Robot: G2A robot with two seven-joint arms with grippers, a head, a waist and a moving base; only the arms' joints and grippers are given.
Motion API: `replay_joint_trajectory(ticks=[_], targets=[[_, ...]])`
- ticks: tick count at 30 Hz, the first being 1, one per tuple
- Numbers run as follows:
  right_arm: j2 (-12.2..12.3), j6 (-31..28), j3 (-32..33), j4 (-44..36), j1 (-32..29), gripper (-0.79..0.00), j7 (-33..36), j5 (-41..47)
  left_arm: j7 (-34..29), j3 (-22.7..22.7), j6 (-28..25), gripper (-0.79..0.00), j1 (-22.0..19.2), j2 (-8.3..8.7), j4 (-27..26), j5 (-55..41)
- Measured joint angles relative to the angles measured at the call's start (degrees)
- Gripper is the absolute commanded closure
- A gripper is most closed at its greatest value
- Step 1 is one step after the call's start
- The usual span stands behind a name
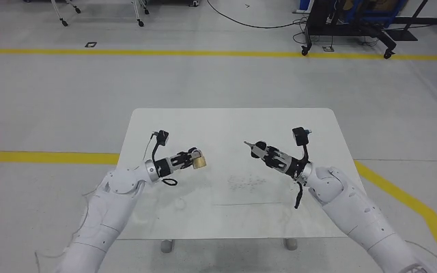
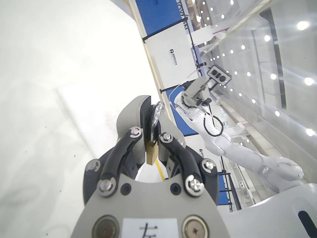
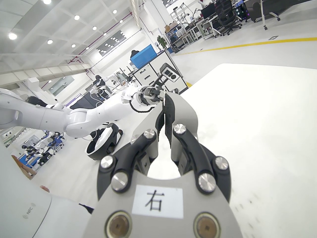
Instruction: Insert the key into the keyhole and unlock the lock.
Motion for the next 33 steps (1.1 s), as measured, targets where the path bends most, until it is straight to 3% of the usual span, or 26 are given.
replay_joint_trajectory(ticks=[3, 6, 10, 17, 23, 26, 29, 33], targets=[[-1.4, 5.4, -2.9, -0.4, 1.0, 0.0, 0.3, 0.4, -7.6, -0.4, 8.4, 0.0, -1.8, -0.48, 5.4, -12.5], [-3.2, 9.1, -5.9, 0.6, 3.1, 0.0, -0.3, 1.2, -11.0, 0.8, 12.9, 0.0, -4.3, -1.46, 10.0, -23.3], [-5.4, 12.2, -9.0, 1.9, 5.8, 0.0, -0.9, 1.9, -13.5, 1.8, 13.6, 0.0, -6.4, -2.71, 13.8, -32.6], [-5.6, 12.7, -9.3, 2.2, 6.2, 0.0, -0.9, 1.7, -13.4, 1.8, 13.7, 0.0, -6.3, -2.69, 13.8, -32.5], [-5.8, 12.3, -9.6, 1.3, 5.6, 0.0, -0.4, 2.6, -9.3, 3.1, 18.3, 0.0, -5.2, -3.71, 12.0, -36.8], [-6.1, 11.1, -9.6, 0.0, 4.6, 0.0, 1.4, 8.2, -5.5, 4.3, 20.0, 0.0, -6.4, -4.52, 11.0, -37.9], [-6.5, 14.0, -9.4, -0.8, 4.4, 0.0, 2.7, 11.2, -1.0, 5.6, 20.6, 0.0, -8.2, -5.21, 10.9, -36.9], [-6.8, 20.4, -9.0, -3.5, 3.1, 0.0, 2.7, 12.0, 3.8, 7.2, 16.4, 0.0, -9.9, -5.81, 11.4, -32.1]])
